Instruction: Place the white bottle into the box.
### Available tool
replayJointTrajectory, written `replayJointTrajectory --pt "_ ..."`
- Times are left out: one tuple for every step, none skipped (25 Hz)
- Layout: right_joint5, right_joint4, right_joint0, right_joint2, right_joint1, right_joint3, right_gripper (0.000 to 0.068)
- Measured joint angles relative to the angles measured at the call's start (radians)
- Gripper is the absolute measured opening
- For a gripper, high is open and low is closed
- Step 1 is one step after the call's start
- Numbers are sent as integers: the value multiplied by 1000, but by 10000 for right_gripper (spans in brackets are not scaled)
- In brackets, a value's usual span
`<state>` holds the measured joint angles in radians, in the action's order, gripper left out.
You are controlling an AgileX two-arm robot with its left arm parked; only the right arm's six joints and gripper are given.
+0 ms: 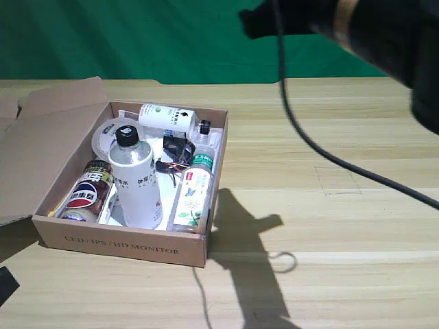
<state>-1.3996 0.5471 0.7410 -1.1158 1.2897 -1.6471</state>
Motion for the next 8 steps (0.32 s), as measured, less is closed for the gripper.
replayJointTrajectory --pt "50 48 0 30 -40 29 5" --pt "117 94 -7 78 -108 71 3" --pt "146 106 -22 103 -153 98 3" --pt "169 96 -54 154 -221 129 4" --pt "175 85 -78 182 -260 147 4" --pt "181 62 -120 225 -321 173 4" --pt "185 30 -172 279 -391 194 4" --pt "186 14 -203 313 -429 204 4"
